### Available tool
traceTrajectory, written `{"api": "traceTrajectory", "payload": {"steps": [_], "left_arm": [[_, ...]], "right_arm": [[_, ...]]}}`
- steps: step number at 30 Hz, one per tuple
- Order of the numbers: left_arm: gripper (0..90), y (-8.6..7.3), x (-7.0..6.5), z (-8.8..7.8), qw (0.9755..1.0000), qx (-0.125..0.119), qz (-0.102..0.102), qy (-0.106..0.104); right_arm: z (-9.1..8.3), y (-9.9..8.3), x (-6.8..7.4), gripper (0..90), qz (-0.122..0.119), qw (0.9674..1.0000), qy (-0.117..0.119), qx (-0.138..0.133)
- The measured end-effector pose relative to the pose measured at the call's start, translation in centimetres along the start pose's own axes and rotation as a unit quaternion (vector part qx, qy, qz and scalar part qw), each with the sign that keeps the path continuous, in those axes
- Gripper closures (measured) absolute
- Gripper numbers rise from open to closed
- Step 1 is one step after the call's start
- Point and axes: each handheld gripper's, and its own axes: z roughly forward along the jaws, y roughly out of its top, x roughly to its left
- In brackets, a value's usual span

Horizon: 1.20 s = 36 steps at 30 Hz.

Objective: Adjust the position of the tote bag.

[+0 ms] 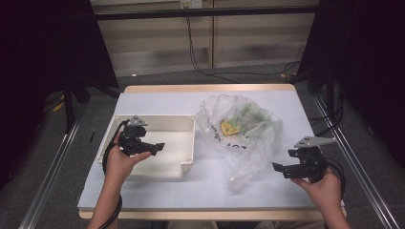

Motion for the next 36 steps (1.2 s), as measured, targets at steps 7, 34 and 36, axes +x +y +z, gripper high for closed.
{"api": "traceTrajectory", "payload": {"steps": [7,34,36], "left_arm": [[10.5,-0.1,-0.3,0.7,0.9998,0.017,0.012,-0.001],[11.4,-0.4,-1.2,1.1,0.9994,0.027,0.021,-0.006],[11.3,-0.5,-1.2,1.1,0.9994,0.026,0.022,-0.003]], "right_arm": [[0.5,0.4,0.7,23.2,-0.006,0.9999,0.010,0.007],[4.9,2.1,4.1,25.0,-0.057,0.9977,0.035,0.007],[5.2,2.4,4.2,24.6,-0.054,0.9977,0.040,0.009]]}}
